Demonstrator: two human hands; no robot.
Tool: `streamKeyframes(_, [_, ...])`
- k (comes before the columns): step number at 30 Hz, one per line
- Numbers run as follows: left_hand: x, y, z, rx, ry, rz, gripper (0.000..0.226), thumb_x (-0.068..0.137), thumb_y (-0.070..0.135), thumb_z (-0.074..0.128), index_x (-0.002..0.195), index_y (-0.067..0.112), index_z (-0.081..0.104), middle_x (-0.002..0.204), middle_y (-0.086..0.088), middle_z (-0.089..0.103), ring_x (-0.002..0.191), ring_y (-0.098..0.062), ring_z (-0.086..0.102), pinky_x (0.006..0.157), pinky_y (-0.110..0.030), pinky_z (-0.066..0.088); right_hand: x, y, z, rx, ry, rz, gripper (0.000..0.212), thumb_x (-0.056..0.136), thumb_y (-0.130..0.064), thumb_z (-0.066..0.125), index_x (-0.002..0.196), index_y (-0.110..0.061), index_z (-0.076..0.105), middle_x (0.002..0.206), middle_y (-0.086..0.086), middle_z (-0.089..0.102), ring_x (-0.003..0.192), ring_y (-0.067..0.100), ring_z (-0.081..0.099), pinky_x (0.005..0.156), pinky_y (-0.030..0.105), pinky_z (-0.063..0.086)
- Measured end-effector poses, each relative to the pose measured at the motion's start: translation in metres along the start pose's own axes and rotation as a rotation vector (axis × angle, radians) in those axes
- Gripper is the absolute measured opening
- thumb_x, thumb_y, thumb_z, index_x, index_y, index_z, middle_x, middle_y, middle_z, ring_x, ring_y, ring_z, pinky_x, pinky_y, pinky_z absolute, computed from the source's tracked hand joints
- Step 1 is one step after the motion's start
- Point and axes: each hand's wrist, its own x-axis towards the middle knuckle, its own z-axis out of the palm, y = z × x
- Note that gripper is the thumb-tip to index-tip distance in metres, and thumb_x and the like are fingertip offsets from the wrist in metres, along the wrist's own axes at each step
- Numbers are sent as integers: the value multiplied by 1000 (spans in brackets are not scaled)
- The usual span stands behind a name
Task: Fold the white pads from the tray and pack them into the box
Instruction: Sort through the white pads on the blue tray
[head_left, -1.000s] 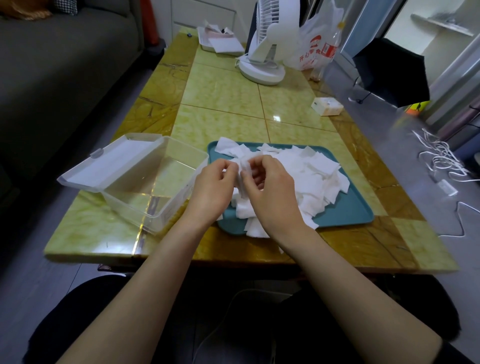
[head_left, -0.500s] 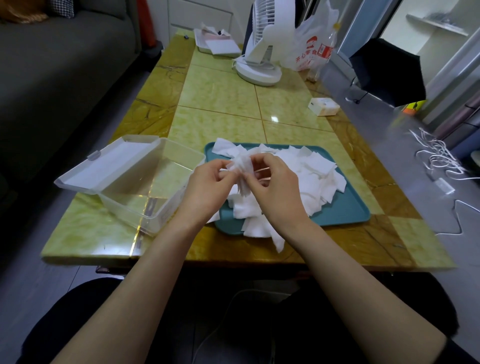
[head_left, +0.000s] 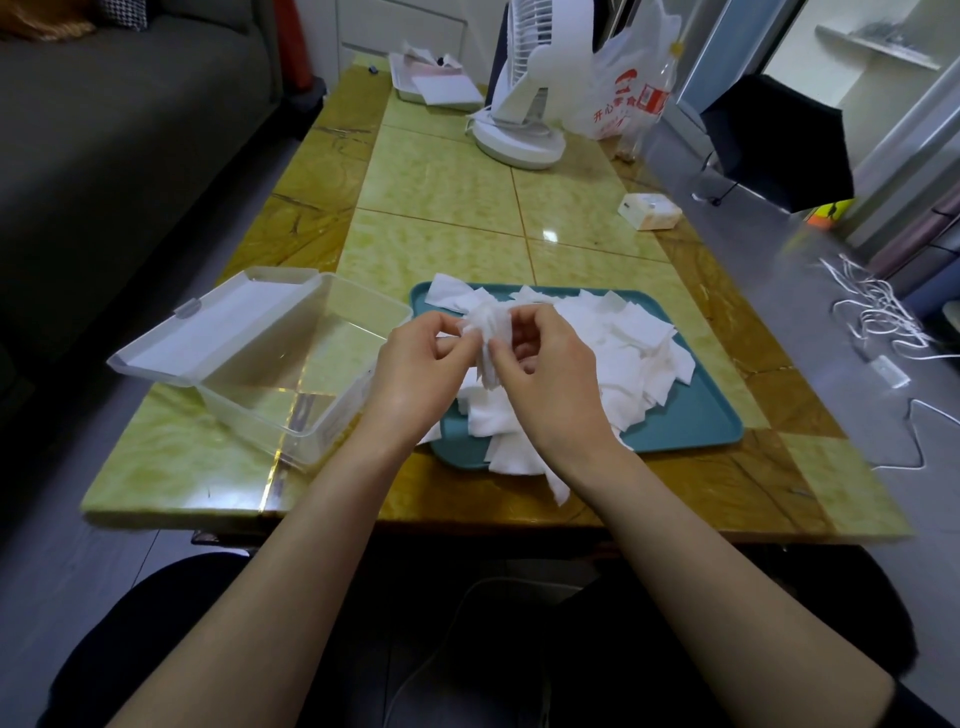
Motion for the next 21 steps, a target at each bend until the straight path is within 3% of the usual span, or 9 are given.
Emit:
streamKeyframes(2, [1,-1,-1,-2,-6,14,13,89,24,62,77,19,60,79,-29,67,72,-29,60,82,-52,50,1,2,0,10,14,2,7,90,-22,60,93,-22,54,94,-1,62,77,6,55,69,11,46])
streamKeyframes(7, [3,-5,1,-9,-35,21,14,90,25,62,80,15,62,72,-22,68,79,-43,63,83,-51,50,0,6,0,30,-24,3,13,90,-28,60,100,-23,53,102,-2,57,86,4,55,73,7,43])
streamKeyframes(10, [4,-8,0,1,-28,30,15,92,24,60,78,17,62,53,2,62,64,-21,56,73,-40,48,-1,7,0,2,-99,-1,27,85,-28,67,106,-21,52,106,-4,52,88,4,53,74,4,42])
streamKeyframes(13, [4,-9,2,-6,-34,10,16,93,21,59,77,17,59,65,2,67,69,-12,62,75,-36,48,1,7,-3,7,-84,1,23,84,-28,67,100,-22,52,102,-2,56,81,1,54,69,6,43])
streamKeyframes(16, [3,-10,3,-55,-29,2,21,94,17,58,73,20,53,71,0,69,77,-14,67,74,-31,48,2,6,-5,40,-61,6,16,86,-28,64,96,-21,53,95,-2,59,79,4,54,69,12,45])
streamKeyframes(21, [3,-7,2,-115,-8,-12,22,95,19,55,74,19,53,72,3,67,70,-5,65,67,-22,46,-1,7,-3,25,-32,-33,17,86,-10,58,97,-21,50,98,0,57,87,12,54,76,21,46])
